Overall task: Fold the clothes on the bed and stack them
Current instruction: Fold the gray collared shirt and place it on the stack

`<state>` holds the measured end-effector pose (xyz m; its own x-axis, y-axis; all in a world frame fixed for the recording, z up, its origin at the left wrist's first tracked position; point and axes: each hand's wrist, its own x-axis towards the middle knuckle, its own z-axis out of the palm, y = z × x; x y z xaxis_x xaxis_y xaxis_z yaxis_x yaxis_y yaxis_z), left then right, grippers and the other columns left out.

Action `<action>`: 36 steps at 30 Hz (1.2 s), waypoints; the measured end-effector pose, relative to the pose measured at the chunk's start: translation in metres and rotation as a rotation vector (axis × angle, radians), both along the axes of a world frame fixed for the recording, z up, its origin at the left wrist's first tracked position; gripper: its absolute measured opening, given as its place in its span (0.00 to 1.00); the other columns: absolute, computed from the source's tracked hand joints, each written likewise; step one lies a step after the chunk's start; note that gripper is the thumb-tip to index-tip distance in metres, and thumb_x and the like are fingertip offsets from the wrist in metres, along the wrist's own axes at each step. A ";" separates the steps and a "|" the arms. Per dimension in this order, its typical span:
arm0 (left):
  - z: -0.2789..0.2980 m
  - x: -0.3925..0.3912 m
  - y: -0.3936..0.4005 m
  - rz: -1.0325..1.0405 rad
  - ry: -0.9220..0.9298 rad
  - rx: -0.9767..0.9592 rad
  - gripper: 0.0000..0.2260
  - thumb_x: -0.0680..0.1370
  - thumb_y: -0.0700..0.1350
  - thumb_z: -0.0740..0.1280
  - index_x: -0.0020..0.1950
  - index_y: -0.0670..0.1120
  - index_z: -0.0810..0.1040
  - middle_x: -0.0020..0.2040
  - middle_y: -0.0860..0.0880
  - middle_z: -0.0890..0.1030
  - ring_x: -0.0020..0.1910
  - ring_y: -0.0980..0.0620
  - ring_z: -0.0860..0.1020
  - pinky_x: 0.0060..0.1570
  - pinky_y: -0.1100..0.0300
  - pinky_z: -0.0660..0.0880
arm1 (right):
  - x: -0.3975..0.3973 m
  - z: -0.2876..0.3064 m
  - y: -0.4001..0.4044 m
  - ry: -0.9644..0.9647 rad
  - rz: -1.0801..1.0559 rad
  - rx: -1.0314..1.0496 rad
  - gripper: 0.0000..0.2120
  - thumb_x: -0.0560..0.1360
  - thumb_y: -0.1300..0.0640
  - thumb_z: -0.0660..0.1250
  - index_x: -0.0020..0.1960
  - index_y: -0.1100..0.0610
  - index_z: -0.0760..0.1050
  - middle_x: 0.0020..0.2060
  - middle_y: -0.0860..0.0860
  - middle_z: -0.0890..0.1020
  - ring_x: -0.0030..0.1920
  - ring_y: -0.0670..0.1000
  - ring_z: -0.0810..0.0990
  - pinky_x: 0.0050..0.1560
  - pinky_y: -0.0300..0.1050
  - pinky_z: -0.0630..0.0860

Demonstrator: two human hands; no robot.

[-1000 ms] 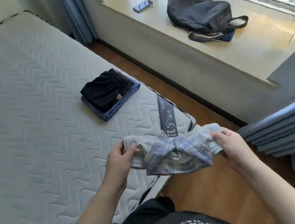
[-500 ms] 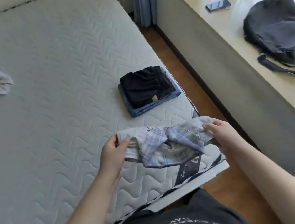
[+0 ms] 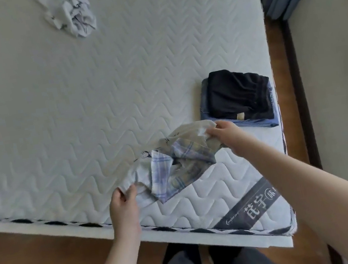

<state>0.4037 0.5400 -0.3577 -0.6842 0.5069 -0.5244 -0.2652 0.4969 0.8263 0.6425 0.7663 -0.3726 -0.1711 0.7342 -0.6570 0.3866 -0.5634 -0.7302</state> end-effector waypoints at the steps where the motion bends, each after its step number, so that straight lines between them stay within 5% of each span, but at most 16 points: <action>1: -0.011 0.003 -0.010 0.041 -0.019 -0.025 0.04 0.76 0.49 0.68 0.50 0.55 0.80 0.49 0.57 0.84 0.49 0.58 0.82 0.50 0.55 0.76 | -0.007 -0.012 0.005 -0.030 0.043 0.002 0.07 0.75 0.55 0.68 0.53 0.52 0.80 0.42 0.52 0.85 0.39 0.52 0.84 0.41 0.47 0.82; 6: -0.085 0.031 -0.047 0.131 -0.147 -0.196 0.05 0.77 0.47 0.70 0.46 0.46 0.78 0.39 0.49 0.82 0.42 0.46 0.79 0.41 0.53 0.73 | -0.017 -0.079 0.013 -0.232 0.204 0.010 0.08 0.76 0.55 0.67 0.49 0.59 0.80 0.43 0.58 0.82 0.42 0.54 0.80 0.44 0.50 0.80; 9: -0.128 0.066 -0.057 0.171 -0.332 -0.293 0.06 0.77 0.44 0.69 0.49 0.42 0.76 0.45 0.43 0.81 0.43 0.44 0.78 0.42 0.52 0.75 | 0.003 -0.118 0.008 -0.319 0.227 -0.021 0.06 0.77 0.57 0.65 0.45 0.59 0.78 0.40 0.56 0.80 0.35 0.51 0.78 0.31 0.39 0.77; 12: -0.159 0.108 -0.067 0.192 -0.448 -0.371 0.06 0.77 0.41 0.69 0.52 0.42 0.76 0.48 0.43 0.81 0.45 0.46 0.79 0.39 0.56 0.78 | 0.037 -0.157 -0.007 -0.409 0.261 -0.021 0.08 0.77 0.56 0.66 0.49 0.61 0.79 0.38 0.55 0.78 0.37 0.54 0.76 0.38 0.44 0.75; 16: -0.184 0.155 -0.070 0.164 -0.604 -0.418 0.06 0.77 0.39 0.70 0.53 0.42 0.77 0.53 0.41 0.81 0.55 0.43 0.80 0.44 0.52 0.80 | 0.085 -0.197 -0.018 -0.502 0.280 0.076 0.04 0.77 0.55 0.68 0.48 0.55 0.78 0.33 0.47 0.76 0.37 0.52 0.75 0.34 0.41 0.68; 22: -0.212 0.203 -0.058 0.018 -0.729 -0.515 0.12 0.74 0.41 0.75 0.55 0.39 0.79 0.54 0.40 0.83 0.56 0.43 0.81 0.50 0.53 0.80 | 0.140 -0.227 -0.008 -0.553 0.208 0.199 0.08 0.76 0.49 0.71 0.50 0.53 0.79 0.41 0.48 0.80 0.34 0.47 0.75 0.31 0.38 0.67; 28: -0.227 0.257 -0.038 -0.049 -0.818 -0.530 0.10 0.73 0.42 0.75 0.51 0.40 0.82 0.44 0.46 0.86 0.46 0.50 0.83 0.41 0.59 0.81 | 0.173 -0.228 0.014 -0.628 0.197 0.302 0.09 0.77 0.53 0.69 0.53 0.56 0.81 0.43 0.50 0.81 0.41 0.52 0.77 0.39 0.42 0.70; 32: -0.235 0.291 -0.031 -0.094 -0.855 -0.541 0.10 0.75 0.43 0.74 0.53 0.41 0.81 0.50 0.44 0.85 0.48 0.50 0.84 0.43 0.57 0.82 | 0.188 -0.230 0.025 -0.629 0.164 0.266 0.10 0.77 0.53 0.69 0.56 0.55 0.80 0.50 0.53 0.84 0.45 0.54 0.80 0.42 0.44 0.75; 36: -0.231 0.297 -0.021 -0.491 -0.817 -0.782 0.13 0.80 0.50 0.65 0.56 0.40 0.76 0.51 0.42 0.82 0.49 0.49 0.83 0.35 0.52 0.82 | 0.197 -0.239 0.008 -0.547 0.173 0.116 0.23 0.76 0.56 0.68 0.70 0.54 0.70 0.62 0.56 0.78 0.55 0.56 0.78 0.45 0.42 0.70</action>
